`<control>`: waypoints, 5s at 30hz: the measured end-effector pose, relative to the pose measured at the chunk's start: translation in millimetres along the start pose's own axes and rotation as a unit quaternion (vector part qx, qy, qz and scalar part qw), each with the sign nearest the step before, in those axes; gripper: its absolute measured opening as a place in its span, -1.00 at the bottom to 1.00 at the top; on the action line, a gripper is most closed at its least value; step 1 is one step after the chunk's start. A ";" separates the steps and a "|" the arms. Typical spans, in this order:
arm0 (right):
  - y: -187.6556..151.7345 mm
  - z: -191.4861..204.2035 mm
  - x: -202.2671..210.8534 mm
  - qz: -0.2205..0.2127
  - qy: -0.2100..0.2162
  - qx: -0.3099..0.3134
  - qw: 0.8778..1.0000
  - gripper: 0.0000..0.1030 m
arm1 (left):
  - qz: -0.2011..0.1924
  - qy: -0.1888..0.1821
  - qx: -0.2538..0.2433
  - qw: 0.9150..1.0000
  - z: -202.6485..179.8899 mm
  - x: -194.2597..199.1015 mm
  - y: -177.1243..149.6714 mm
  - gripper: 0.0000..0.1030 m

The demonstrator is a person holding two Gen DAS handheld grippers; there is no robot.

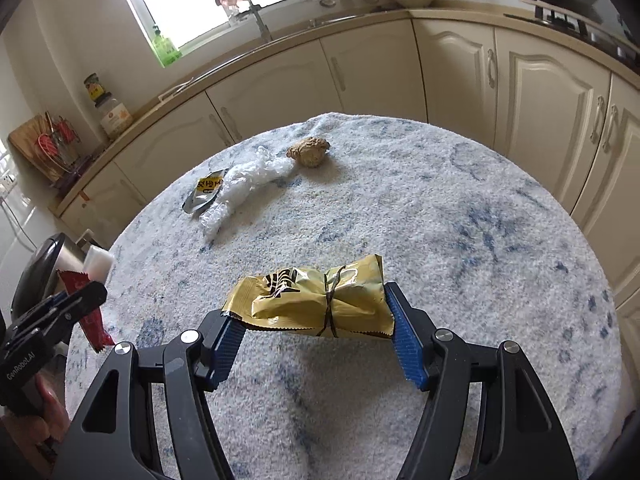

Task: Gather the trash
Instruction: 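Lift the yellow package and red wrapper off the table with both grippers, then carry both items over the blue bin and open both grippers, then return both tools to the table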

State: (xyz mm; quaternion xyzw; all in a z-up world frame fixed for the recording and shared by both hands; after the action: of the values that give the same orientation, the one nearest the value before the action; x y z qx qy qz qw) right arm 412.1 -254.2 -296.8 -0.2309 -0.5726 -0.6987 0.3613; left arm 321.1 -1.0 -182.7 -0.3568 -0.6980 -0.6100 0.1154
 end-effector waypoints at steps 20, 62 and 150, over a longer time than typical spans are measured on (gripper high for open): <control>-13.3 -16.0 58.4 -0.027 -0.005 -0.005 1.000 0.30 | -0.038 -0.036 -0.028 0.998 -48.5 48.3 -5.1 -0.59; -18.3 -20.9 63.8 -0.025 -0.004 -0.007 1.000 0.30 | 0.075 -0.059 -0.014 0.995 -61.6 -5.8 -45.4 -0.62; -73.9 -313.2 215.1 -0.101 -0.127 -0.240 0.957 1.00 | 0.049 -0.146 -0.121 0.981 -353.5 -103.1 11.6 0.98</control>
State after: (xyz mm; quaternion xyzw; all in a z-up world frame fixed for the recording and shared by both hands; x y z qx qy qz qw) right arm 247.8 -602.7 -259.7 -0.3386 -0.4495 -0.8133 0.1477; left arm 305.6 -368.0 -154.3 -0.4870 -0.6103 -0.6248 -0.0022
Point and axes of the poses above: each gripper's, at about its wrist camera, not at the fingertips, and x roughly against the way its jaws point, z to its left, y to its top, the point moved 6 cm from there along -x, roughly the way its jaws point, and after that the axes turned 5 degrees about -y, right-handed, at the moved point
